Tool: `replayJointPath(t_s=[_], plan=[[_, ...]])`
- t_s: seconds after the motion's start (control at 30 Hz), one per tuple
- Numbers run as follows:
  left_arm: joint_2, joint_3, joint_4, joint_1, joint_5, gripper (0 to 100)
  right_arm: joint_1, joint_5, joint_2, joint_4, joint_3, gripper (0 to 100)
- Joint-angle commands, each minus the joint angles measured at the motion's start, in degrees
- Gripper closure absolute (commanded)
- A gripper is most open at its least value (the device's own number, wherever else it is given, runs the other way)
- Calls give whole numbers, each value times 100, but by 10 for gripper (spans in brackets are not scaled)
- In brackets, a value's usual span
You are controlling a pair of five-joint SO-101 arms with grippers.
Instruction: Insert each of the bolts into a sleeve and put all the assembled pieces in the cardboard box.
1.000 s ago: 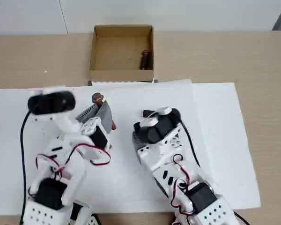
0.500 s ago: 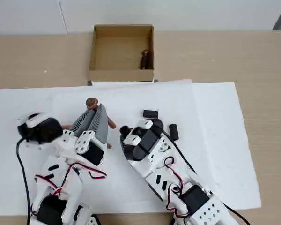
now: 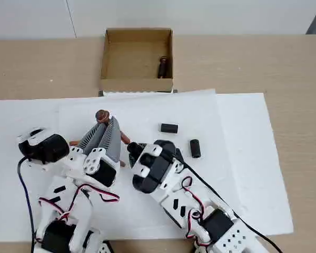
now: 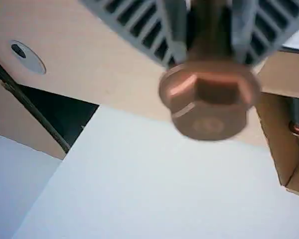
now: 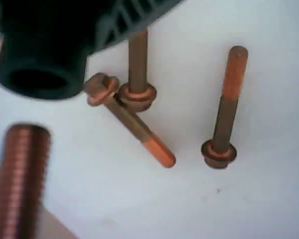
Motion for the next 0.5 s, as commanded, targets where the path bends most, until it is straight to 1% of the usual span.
replayJointPath(t_s=[0.0,0.23,0.4,0.47], plan=[[-70,-22,-149,18,44,995,-40,62,-40,-189,-79,995],[-70,-22,-141,26,44,995,-40,70,-40,-198,-88,995],[-70,-22,149,343,44,995,-40,70,-40,-198,-132,995],[-70,-22,185,360,44,995,-40,70,-40,-198,-229,995]])
